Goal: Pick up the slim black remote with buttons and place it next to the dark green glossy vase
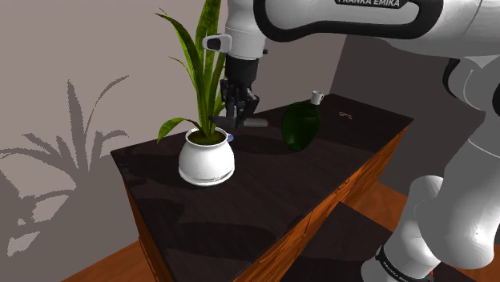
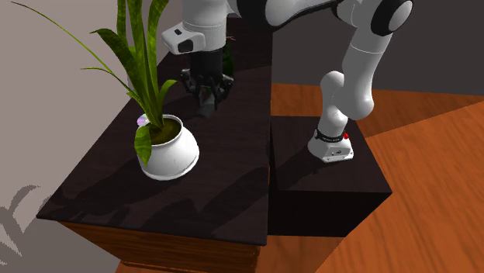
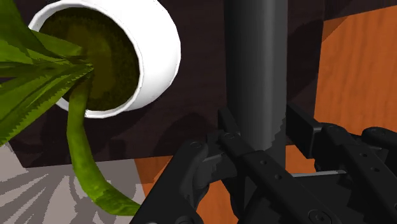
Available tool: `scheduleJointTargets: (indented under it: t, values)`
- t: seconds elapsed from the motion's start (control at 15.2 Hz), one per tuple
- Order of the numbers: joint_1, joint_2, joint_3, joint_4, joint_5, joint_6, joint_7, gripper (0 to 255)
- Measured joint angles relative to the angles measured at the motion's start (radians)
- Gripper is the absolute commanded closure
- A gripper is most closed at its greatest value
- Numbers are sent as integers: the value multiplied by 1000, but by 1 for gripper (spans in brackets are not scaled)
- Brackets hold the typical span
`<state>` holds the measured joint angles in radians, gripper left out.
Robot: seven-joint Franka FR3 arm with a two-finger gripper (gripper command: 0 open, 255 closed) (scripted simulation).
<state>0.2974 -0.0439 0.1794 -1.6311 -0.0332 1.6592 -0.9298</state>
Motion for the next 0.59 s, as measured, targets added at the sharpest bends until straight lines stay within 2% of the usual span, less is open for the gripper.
scheduleJointTargets:
  t: [0.59]
  values:
    - [-81, -194, -116, -217, 22, 28, -198, 255]
